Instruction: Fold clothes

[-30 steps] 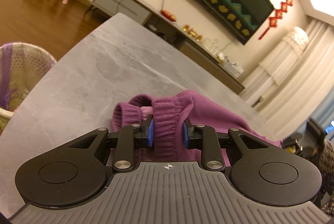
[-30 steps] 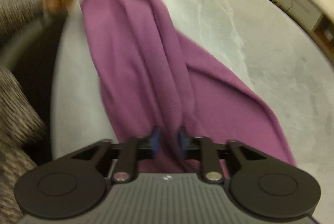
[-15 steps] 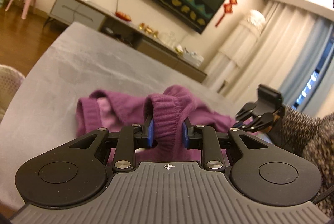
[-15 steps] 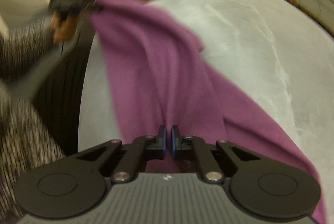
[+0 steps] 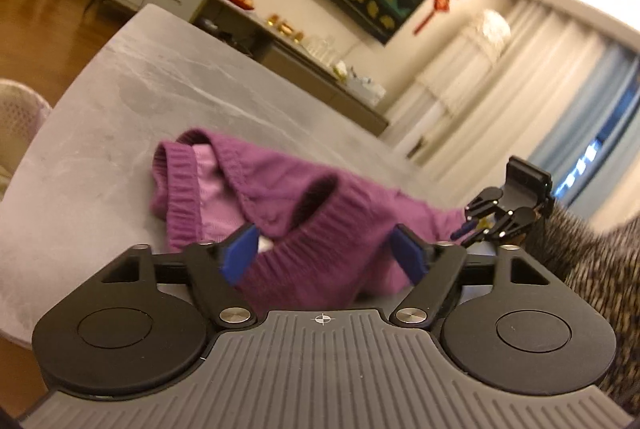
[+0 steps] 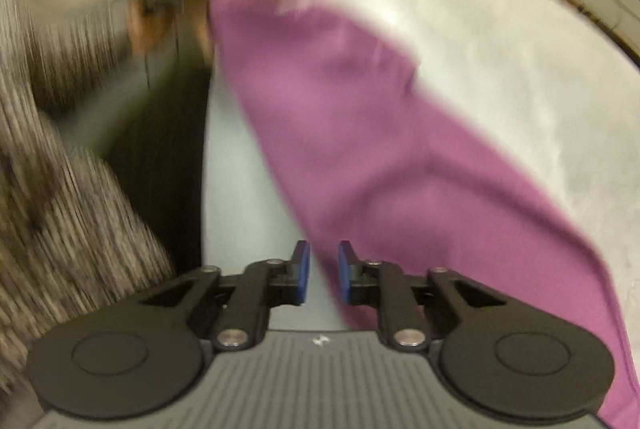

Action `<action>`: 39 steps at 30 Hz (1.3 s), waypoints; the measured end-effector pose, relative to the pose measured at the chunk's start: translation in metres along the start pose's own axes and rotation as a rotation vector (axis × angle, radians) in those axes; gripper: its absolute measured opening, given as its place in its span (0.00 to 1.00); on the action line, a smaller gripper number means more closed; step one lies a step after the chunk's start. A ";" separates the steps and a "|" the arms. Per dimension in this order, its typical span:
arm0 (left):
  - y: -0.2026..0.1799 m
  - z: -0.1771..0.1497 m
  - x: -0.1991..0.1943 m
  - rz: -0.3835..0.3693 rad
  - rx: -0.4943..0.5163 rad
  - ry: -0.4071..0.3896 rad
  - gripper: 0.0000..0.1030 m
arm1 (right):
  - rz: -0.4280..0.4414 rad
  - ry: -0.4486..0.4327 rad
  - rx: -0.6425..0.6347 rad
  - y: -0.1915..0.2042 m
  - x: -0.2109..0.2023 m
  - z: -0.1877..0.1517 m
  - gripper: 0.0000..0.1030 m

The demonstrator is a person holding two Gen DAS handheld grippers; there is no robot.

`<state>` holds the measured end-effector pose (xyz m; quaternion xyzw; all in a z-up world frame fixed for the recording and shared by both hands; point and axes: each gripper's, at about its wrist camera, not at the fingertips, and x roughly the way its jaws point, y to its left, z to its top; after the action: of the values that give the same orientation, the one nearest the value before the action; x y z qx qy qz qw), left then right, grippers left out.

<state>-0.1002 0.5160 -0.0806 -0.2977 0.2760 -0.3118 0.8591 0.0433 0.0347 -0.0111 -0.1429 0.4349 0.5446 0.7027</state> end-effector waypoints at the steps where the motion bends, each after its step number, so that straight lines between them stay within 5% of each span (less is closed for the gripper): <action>1: 0.005 0.005 0.005 -0.020 -0.040 0.003 0.73 | 0.019 -0.080 0.031 -0.007 -0.011 0.009 0.35; 3: 0.008 0.014 0.019 -0.059 -0.074 0.019 0.73 | -0.001 -0.179 0.086 -0.021 -0.015 0.025 0.55; 6: 0.005 0.025 0.042 -0.083 -0.084 0.081 0.72 | -0.126 -0.129 0.122 -0.037 0.020 0.048 0.55; 8: 0.000 0.028 0.060 -0.033 -0.070 0.164 0.55 | -0.186 -0.032 0.115 -0.040 0.055 0.055 0.51; 10: -0.012 0.024 0.064 0.001 0.005 0.217 0.15 | -0.158 0.054 0.080 -0.035 0.081 0.052 0.29; 13: -0.028 0.014 0.049 0.000 0.090 0.220 0.01 | -0.062 0.113 -0.038 -0.011 0.085 0.035 0.22; 21: -0.021 0.008 0.009 0.060 0.060 0.199 0.08 | 0.014 0.105 -0.016 -0.011 0.060 0.000 0.22; 23: -0.017 0.016 0.005 0.085 0.047 0.179 0.24 | 0.017 0.058 0.021 -0.020 0.054 0.003 0.28; 25: -0.008 0.027 0.003 0.091 -0.005 0.153 0.55 | 0.019 0.011 0.057 -0.029 0.048 0.006 0.36; 26: -0.003 0.033 0.003 0.093 -0.032 0.141 0.59 | 0.020 -0.012 0.075 -0.034 0.045 0.008 0.40; 29: 0.012 0.050 0.008 0.098 -0.107 0.132 0.60 | 0.024 -0.083 0.129 -0.048 0.037 0.012 0.45; 36: 0.012 0.053 0.082 0.176 -0.109 0.358 0.59 | -0.058 -0.088 0.184 -0.057 0.060 0.017 0.45; 38: 0.004 0.055 0.086 0.188 -0.083 0.341 0.31 | -0.097 -0.063 0.191 -0.054 0.073 0.015 0.45; 39: 0.001 0.056 0.088 0.193 -0.069 0.332 0.00 | -0.111 -0.055 0.199 -0.054 0.077 0.013 0.45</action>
<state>-0.0057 0.4740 -0.0687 -0.2438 0.4518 -0.2630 0.8169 0.0990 0.0731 -0.0773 -0.0811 0.4589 0.4627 0.7542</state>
